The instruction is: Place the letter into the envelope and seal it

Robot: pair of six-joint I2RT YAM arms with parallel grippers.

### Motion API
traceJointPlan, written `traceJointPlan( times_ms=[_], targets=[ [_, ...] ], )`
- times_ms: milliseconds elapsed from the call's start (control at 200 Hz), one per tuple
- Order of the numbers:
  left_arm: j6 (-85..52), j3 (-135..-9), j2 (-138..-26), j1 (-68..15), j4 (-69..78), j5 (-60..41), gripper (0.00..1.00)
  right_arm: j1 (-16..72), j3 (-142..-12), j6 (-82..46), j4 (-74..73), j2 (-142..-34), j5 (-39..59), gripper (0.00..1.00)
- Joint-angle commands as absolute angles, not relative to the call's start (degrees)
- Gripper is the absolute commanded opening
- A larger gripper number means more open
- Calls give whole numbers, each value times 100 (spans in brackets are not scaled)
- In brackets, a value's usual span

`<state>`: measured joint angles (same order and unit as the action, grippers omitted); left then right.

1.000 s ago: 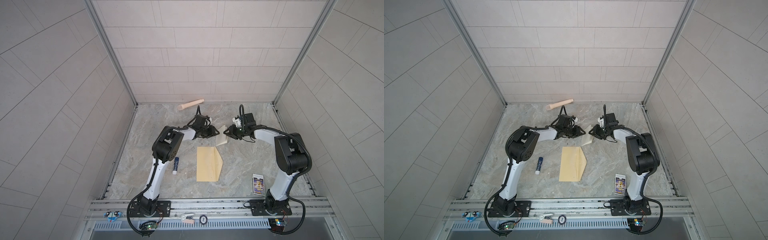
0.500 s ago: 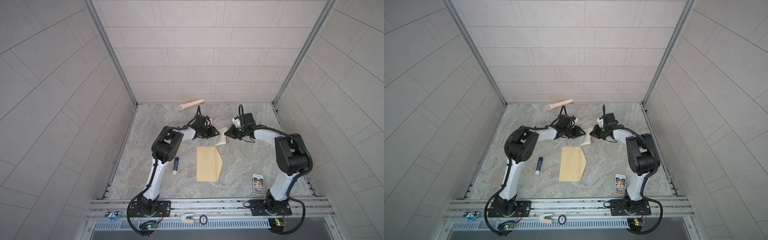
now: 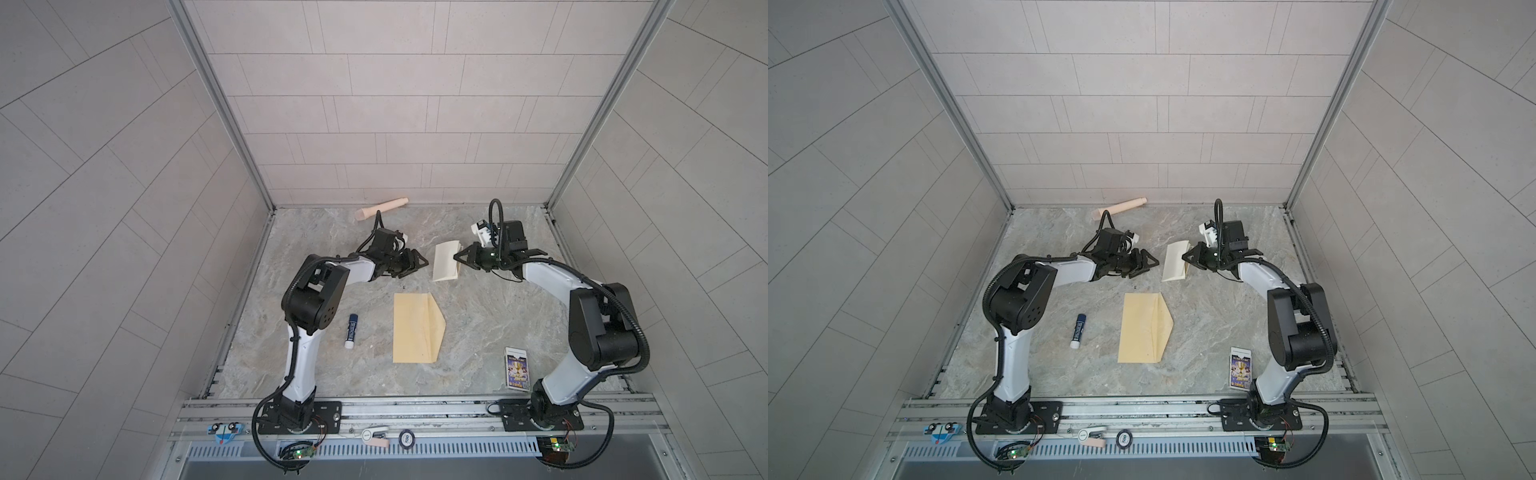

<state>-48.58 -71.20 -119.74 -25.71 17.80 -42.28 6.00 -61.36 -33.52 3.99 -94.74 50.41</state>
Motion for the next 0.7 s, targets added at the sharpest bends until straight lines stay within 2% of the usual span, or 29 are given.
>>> traceJointPlan(
  times_ms=[0, 230, 440, 690],
  targets=[
    [-5861, -6737, -11633, -2565, 3613, -4839, 64, 619, -5940, -3316, -69, -9157, 5595, 0],
    [-7605, -5975, -11602, -2558, 6441, -5017, 66, 789, -5806, -3603, -537, -8895, 5754, 0],
    [-7752, -5891, -11455, -2584, 6739, -5100, 64, 973, -5948, -3655, -502, -8934, 5749, 0],
    [-7761, -5693, -11269, -2527, 6847, -5227, 35, 974, -6062, -3543, -205, -8873, 5680, 0]
  ],
)
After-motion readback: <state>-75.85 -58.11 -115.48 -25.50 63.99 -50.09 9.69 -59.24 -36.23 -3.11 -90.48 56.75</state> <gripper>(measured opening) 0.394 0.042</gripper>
